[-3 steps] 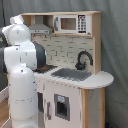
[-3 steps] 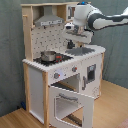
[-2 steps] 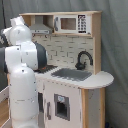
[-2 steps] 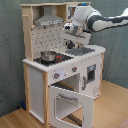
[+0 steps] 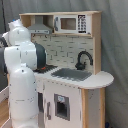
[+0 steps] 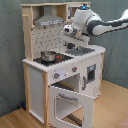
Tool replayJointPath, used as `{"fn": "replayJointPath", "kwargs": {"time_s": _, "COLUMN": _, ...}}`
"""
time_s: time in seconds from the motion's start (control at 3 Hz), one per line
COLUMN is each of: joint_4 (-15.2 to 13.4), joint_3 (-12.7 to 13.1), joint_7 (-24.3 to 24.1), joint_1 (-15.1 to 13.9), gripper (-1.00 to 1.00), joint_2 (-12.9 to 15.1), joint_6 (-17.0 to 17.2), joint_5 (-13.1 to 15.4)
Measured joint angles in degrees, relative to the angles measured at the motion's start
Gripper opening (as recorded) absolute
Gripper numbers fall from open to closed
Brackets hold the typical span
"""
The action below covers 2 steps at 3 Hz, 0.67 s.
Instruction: Play with the kitchen
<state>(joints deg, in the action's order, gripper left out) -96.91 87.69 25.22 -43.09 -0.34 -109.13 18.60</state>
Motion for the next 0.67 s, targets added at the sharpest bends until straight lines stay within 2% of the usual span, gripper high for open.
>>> {"fn": "replayJointPath", "kwargs": {"time_s": 0.33, "joint_4": 0.04, "joint_3": 0.20, "joint_7": -3.10, "joint_1": 0.04, "gripper": 1.00, "joint_2": -0.97, "joint_6": 4.79, "joint_5": 0.69}}
{"fn": "replayJointPath", "kwargs": {"time_s": 0.67, "joint_4": 0.47, "joint_3": 1.91, "joint_7": -5.84, "joint_1": 0.42, "gripper": 1.00, "joint_2": -4.54, "joint_6": 8.08, "joint_5": 0.68}}
